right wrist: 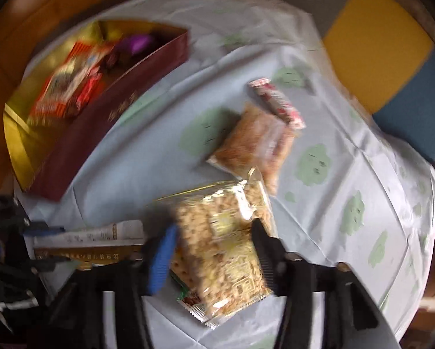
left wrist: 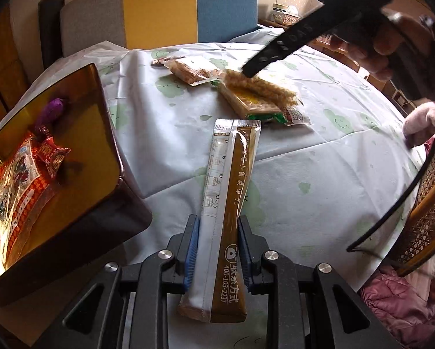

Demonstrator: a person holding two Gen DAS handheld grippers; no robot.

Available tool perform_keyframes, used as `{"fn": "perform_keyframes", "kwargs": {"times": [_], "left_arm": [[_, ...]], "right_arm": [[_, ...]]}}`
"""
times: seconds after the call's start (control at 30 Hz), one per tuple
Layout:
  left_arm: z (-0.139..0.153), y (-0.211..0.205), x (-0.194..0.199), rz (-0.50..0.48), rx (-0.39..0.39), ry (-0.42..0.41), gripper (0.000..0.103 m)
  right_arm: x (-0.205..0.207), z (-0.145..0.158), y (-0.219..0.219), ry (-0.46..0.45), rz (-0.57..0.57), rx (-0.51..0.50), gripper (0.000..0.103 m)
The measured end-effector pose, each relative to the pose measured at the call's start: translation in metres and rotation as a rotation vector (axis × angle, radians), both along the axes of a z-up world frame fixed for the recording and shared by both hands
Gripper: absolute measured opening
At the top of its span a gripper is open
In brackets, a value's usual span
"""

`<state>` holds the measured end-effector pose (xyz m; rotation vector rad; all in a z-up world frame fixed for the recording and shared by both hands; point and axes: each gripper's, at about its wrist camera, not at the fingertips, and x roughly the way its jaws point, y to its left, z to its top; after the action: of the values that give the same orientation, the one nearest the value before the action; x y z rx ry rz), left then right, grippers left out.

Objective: Organize snacks
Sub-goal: 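Grasp the clear rice-cracker bag with the right tool while the left tool holds the bar packet, then lower the bar packet into the gold tray and open the left tool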

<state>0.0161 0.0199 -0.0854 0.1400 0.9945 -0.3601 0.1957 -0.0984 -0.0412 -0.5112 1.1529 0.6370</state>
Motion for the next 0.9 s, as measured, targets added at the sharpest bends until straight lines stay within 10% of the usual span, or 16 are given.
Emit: {"fn": "perform_keyframes", "kwargs": {"times": [0.2,0.53,0.9], "left_arm": [[0.0,-0.001,-0.002,0.005,0.007,-0.005,0.027],[0.0,-0.001,0.0,0.01,0.014,-0.002,0.028],[-0.001,0.001,0.002,0.014,0.003,0.004,0.028]], "right_arm": [[0.005,-0.021,-0.07,0.059,-0.249,0.084,0.035],[0.0,-0.016,-0.095,0.001,-0.309,0.095,0.077],[0.041,-0.045,-0.083,0.058,-0.384,0.054,0.074]]}}
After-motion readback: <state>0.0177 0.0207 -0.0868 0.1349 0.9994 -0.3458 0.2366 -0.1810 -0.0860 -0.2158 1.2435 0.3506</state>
